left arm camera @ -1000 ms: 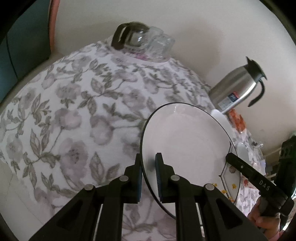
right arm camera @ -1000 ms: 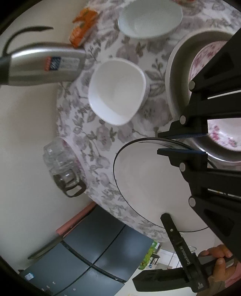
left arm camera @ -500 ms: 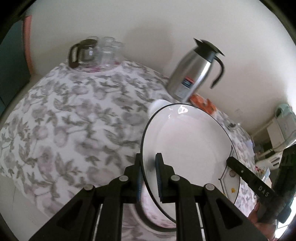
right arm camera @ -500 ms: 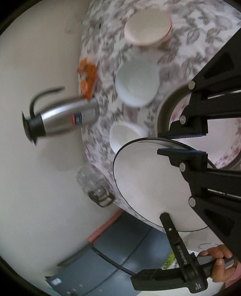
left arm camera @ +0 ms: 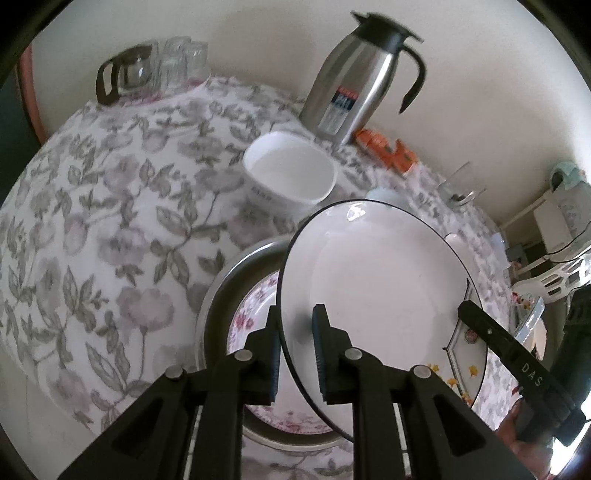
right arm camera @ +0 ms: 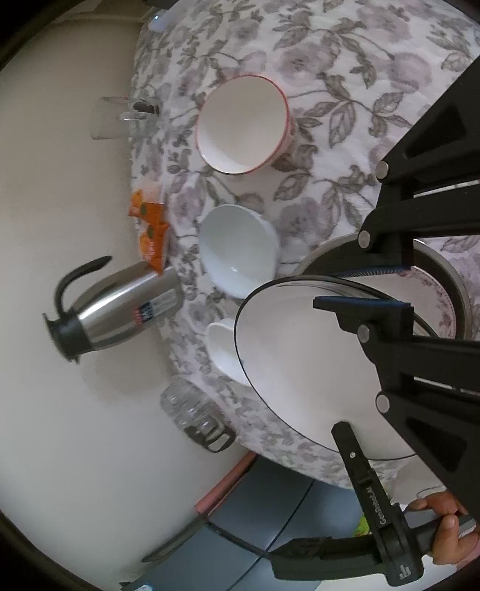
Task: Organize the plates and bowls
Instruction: 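Lift the black-rimmed plate with the right gripper and lower it onto the pink-rose plate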
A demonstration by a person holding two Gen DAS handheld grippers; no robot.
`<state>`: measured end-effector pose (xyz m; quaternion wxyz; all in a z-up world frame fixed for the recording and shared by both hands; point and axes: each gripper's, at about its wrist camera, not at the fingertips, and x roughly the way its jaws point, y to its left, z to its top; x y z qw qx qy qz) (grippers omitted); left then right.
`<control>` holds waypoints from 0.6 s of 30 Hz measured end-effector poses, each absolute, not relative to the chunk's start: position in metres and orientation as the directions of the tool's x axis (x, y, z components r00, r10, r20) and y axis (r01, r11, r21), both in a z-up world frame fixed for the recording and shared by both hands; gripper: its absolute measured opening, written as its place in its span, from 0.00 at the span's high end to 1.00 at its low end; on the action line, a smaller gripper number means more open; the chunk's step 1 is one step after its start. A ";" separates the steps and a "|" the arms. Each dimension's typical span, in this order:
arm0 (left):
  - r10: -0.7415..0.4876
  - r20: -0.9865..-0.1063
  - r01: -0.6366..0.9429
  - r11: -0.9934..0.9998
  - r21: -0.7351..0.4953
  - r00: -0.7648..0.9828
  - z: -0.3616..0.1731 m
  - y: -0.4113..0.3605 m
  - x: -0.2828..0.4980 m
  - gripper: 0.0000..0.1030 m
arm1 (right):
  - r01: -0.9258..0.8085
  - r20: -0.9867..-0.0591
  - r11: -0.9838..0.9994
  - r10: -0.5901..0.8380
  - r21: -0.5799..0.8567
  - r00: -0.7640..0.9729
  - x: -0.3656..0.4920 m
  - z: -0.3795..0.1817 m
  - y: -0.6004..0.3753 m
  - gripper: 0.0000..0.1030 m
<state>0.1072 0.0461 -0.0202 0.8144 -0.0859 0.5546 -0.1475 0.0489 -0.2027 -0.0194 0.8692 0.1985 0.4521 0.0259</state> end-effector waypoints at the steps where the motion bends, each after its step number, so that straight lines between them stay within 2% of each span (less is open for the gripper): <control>1: -0.332 -0.881 0.138 0.943 -0.302 0.337 -0.023 0.048 0.107 0.84 | 0.130 -0.786 0.925 0.221 0.356 0.578 0.049 -0.025 -0.199 0.89; 11: -0.340 -0.911 0.055 0.940 -0.337 0.234 -0.070 0.061 0.113 0.84 | 0.106 -0.845 0.951 0.203 0.291 0.494 0.058 -0.059 -0.184 0.89; 18: -0.323 -0.923 0.026 0.945 -0.325 0.211 -0.083 0.066 0.114 0.84 | 0.092 -0.864 0.957 0.205 0.275 0.459 0.064 -0.074 -0.178 0.89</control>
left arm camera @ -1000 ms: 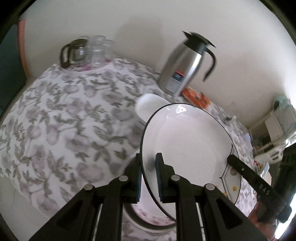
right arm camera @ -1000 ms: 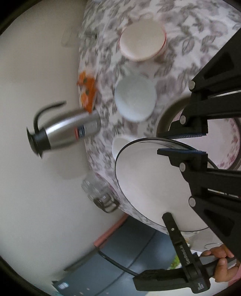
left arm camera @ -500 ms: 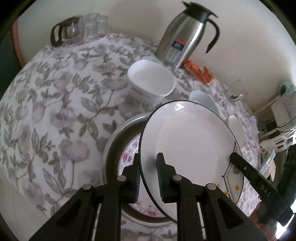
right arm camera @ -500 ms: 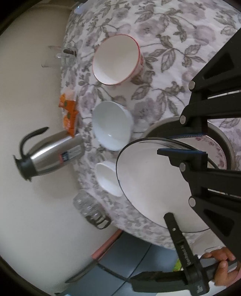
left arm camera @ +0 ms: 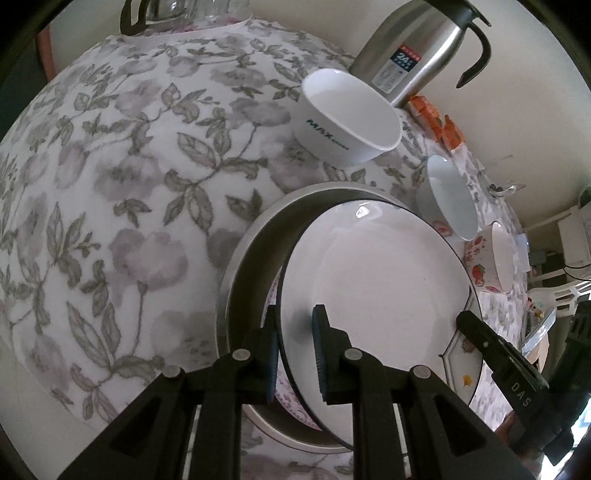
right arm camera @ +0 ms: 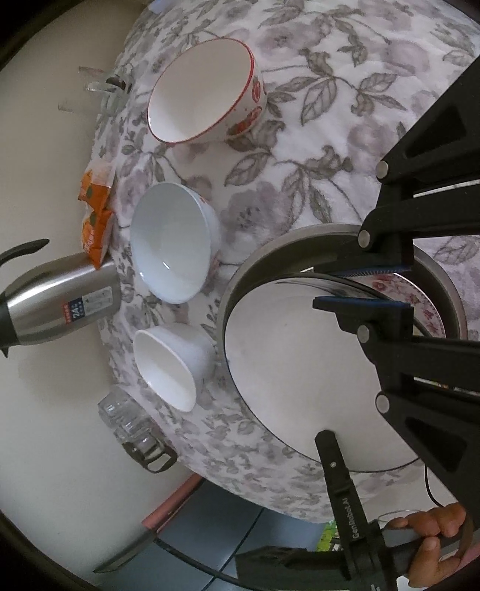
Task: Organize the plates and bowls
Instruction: 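Lift the black-rimmed plate with the right gripper and lower it onto the pink-rose plate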
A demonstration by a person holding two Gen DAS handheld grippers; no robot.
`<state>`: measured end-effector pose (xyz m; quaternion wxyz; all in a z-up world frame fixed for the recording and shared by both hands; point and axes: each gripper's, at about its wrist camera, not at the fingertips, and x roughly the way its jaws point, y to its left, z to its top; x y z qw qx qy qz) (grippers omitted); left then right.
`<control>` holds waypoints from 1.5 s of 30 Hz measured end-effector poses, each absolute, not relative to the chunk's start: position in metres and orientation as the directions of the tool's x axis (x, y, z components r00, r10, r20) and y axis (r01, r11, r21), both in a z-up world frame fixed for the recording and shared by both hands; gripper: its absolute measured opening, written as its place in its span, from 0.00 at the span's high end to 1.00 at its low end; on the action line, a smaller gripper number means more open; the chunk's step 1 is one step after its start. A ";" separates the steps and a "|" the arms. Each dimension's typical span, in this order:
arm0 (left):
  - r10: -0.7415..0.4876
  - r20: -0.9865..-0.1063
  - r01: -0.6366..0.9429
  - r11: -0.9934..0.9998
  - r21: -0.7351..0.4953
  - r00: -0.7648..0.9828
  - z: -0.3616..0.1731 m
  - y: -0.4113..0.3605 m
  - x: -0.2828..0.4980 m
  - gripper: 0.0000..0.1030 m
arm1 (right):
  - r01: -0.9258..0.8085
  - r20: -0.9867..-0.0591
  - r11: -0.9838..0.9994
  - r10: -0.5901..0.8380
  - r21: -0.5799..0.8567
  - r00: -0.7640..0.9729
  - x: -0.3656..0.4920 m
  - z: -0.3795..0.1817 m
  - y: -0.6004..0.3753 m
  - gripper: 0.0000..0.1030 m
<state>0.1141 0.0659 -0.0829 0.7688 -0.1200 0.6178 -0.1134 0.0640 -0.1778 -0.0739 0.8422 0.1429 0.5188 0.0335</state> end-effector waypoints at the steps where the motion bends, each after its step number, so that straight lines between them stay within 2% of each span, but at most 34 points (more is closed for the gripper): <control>1: -0.321 -0.925 0.023 0.946 -0.323 0.205 -0.085 0.066 0.114 0.84 | 0.091 -0.867 0.957 0.205 0.274 0.454 0.065 -0.076 -0.177 0.89; 23: -0.293 -0.939 0.024 0.956 -0.293 0.182 -0.093 0.063 0.116 0.82 | 0.081 -0.877 0.953 0.234 0.293 0.419 0.061 -0.089 -0.175 0.89; 28: -0.265 -0.947 0.053 0.964 -0.260 0.181 -0.092 0.056 0.115 0.77 | 0.098 -0.879 0.943 0.255 0.319 0.402 0.060 -0.096 -0.179 0.89; 35: -0.254 -0.950 0.054 0.967 -0.248 0.183 -0.092 0.054 0.115 0.76 | 0.102 -0.877 0.937 0.270 0.334 0.398 0.060 -0.099 -0.181 0.89; 41: -0.253 -0.950 0.031 0.967 -0.252 0.183 -0.094 0.059 0.115 0.76 | 0.097 -0.877 0.932 0.289 0.349 0.383 0.060 -0.103 -0.180 0.89; 45: -0.262 -0.957 -0.008 0.964 -0.265 0.123 -0.109 0.064 0.114 0.76 | 0.090 -0.884 0.936 0.285 0.339 0.372 0.061 -0.105 -0.176 0.89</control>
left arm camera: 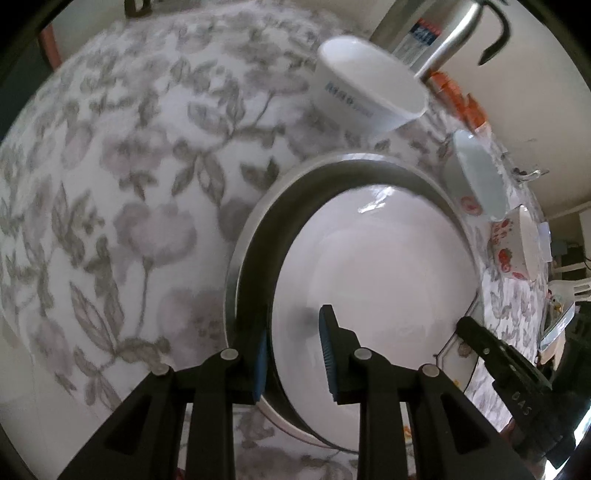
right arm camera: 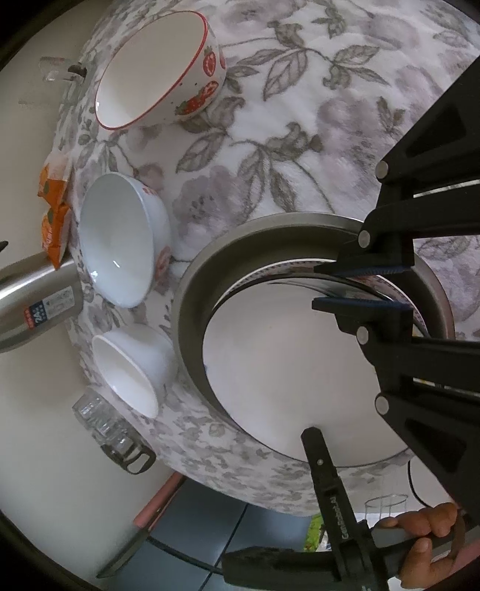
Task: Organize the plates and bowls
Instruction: 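Lift the black-rimmed plate with the right gripper and lower it onto the pink-rose plate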
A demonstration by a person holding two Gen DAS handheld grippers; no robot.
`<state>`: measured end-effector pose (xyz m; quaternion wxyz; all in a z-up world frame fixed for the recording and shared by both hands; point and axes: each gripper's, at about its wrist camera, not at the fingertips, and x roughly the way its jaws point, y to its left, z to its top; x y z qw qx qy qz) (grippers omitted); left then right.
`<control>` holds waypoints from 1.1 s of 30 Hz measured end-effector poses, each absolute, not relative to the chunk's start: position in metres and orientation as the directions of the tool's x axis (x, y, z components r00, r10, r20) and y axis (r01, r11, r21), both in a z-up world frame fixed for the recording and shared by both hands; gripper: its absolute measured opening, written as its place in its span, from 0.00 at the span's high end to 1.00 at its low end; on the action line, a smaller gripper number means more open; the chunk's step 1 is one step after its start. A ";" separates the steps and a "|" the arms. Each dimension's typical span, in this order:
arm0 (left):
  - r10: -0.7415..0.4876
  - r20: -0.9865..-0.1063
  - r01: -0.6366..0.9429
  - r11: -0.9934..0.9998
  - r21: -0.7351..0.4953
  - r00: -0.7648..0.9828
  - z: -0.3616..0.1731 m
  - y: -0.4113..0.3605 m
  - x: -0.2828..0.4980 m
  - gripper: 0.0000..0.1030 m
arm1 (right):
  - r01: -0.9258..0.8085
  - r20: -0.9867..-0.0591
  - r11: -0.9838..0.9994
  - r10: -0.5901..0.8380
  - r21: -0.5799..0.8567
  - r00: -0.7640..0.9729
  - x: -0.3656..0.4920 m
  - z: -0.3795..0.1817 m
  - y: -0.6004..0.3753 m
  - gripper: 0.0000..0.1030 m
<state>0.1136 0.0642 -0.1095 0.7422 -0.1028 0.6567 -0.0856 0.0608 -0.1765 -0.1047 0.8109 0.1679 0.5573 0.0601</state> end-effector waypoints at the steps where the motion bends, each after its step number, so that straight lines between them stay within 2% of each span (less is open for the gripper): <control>1: -0.277 -0.954 -0.021 0.960 -0.281 0.112 -0.113 0.067 0.114 0.76 | 0.091 -0.883 0.935 0.286 0.342 0.372 0.061 -0.105 -0.177 0.89; 10: -0.298 -0.947 -0.038 0.952 -0.304 0.116 -0.115 0.073 0.113 0.76 | 0.091 -0.884 0.936 0.286 0.341 0.370 0.063 -0.107 -0.176 0.89; 14: -0.301 -0.947 -0.043 0.951 -0.307 0.109 -0.114 0.072 0.114 0.75 | 0.099 -0.881 0.927 0.304 0.361 0.361 0.062 -0.108 -0.177 0.86; 33: -0.312 -0.944 -0.058 0.946 -0.319 0.108 -0.114 0.074 0.112 0.75 | 0.141 -0.877 0.899 0.353 0.414 0.326 0.053 -0.107 -0.188 0.88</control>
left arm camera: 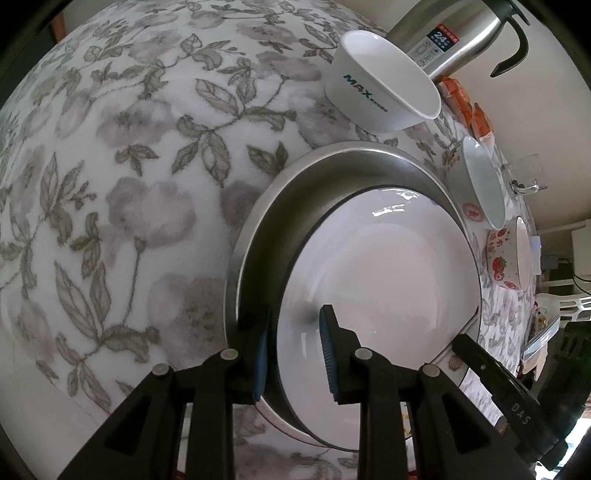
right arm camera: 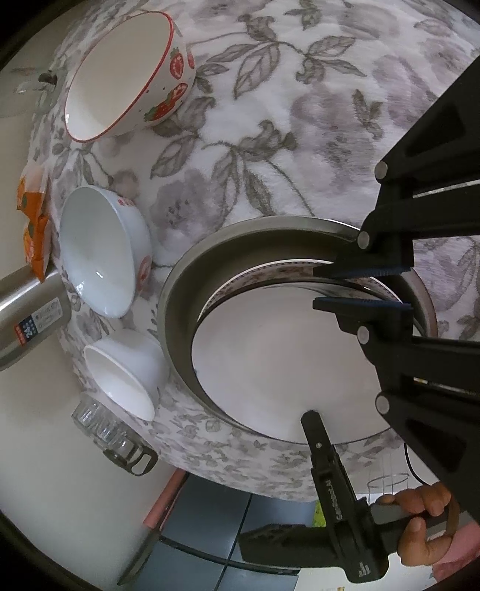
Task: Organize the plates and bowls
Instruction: 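Lift the black-rimmed plate with the right gripper and lower it onto the pink-rose plate, then open the right gripper and withdraw from the stacked plates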
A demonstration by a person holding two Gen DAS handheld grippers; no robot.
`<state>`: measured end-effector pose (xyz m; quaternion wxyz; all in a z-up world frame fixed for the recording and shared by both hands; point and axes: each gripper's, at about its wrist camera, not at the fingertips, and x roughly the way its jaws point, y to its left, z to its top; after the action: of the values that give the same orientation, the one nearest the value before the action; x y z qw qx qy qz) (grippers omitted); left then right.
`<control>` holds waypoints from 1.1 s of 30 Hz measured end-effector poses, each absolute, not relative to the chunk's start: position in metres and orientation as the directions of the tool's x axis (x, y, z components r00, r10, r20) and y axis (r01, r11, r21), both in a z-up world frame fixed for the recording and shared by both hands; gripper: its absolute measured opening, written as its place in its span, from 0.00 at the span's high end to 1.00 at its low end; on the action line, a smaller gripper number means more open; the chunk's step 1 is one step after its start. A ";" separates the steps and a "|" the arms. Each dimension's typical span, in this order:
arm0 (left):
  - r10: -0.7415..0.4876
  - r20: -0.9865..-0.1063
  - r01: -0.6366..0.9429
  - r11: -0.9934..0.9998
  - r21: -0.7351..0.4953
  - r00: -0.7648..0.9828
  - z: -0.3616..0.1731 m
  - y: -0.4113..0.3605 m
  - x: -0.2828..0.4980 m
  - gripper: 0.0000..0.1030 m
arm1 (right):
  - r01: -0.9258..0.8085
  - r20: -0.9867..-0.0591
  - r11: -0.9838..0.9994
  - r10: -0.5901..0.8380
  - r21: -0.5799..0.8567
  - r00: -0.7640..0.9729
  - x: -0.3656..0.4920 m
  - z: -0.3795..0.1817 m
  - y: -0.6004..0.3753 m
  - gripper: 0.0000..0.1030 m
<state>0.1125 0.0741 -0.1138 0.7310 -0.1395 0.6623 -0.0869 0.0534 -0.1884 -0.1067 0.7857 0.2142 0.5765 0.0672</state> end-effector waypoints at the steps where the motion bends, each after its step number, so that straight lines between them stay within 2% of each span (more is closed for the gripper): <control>1: -0.312 -0.944 -0.059 0.946 -0.320 0.108 -0.114 0.074 0.112 0.75 | 0.143 -0.877 0.898 0.353 0.415 0.327 0.053 -0.106 -0.189 0.88; 5: -0.316 -0.943 -0.058 0.945 -0.323 0.106 -0.114 0.074 0.112 0.76 | 0.176 -0.885 0.899 0.330 0.400 0.328 0.051 -0.106 -0.198 0.83; 14: -0.311 -0.941 -0.064 0.945 -0.321 0.132 -0.106 0.072 0.111 0.76 | 0.197 -0.884 0.894 0.323 0.403 0.339 0.048 -0.102 -0.208 0.83; 20: -0.284 -0.941 -0.063 0.952 -0.299 0.184 -0.090 0.075 0.109 0.74 | 0.174 -0.866 0.909 0.281 0.378 0.414 0.042 -0.076 -0.210 0.83; 22: -0.269 -0.938 -0.056 0.956 -0.287 0.216 -0.081 0.075 0.108 0.73 | 0.167 -0.856 0.915 0.262 0.367 0.445 0.041 -0.066 -0.210 0.70; 23: -0.264 -0.935 -0.050 0.958 -0.283 0.236 -0.075 0.074 0.108 0.65 | 0.164 -0.852 0.917 0.256 0.364 0.456 0.041 -0.063 -0.209 0.53; 24: -0.263 -0.932 -0.047 0.958 -0.283 0.250 -0.070 0.074 0.109 0.56 | 0.162 -0.847 0.919 0.247 0.359 0.471 0.041 -0.059 -0.209 0.44; 25: -0.262 -0.928 -0.046 0.958 -0.283 0.264 -0.067 0.074 0.110 0.37 | 0.159 -0.840 0.921 0.242 0.357 0.485 0.041 -0.054 -0.210 0.44; 26: -0.256 -0.924 -0.048 0.959 -0.280 0.284 -0.062 0.074 0.110 0.31 | 0.156 -0.834 0.920 0.243 0.360 0.494 0.041 -0.051 -0.210 0.44; 28: -0.256 -0.913 -0.034 0.959 -0.281 0.319 -0.051 0.073 0.110 0.31 | 0.167 -0.827 0.919 0.228 0.356 0.513 0.042 -0.046 -0.211 0.42; 30: -0.257 -0.905 -0.026 0.959 -0.281 0.339 -0.040 0.070 0.112 0.30 | 0.198 -0.828 0.919 0.194 0.341 0.526 0.043 -0.042 -0.213 0.31; 33: -0.242 -0.897 -0.036 0.961 -0.274 0.371 -0.027 0.063 0.118 0.27 | 0.219 -0.827 0.915 0.178 0.338 0.533 0.047 -0.041 -0.215 0.19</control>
<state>0.1179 0.0630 -0.0266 0.8186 -0.1247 0.5572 -0.0628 0.0468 -0.2149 -0.0409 0.8511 0.2055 0.4830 -0.0123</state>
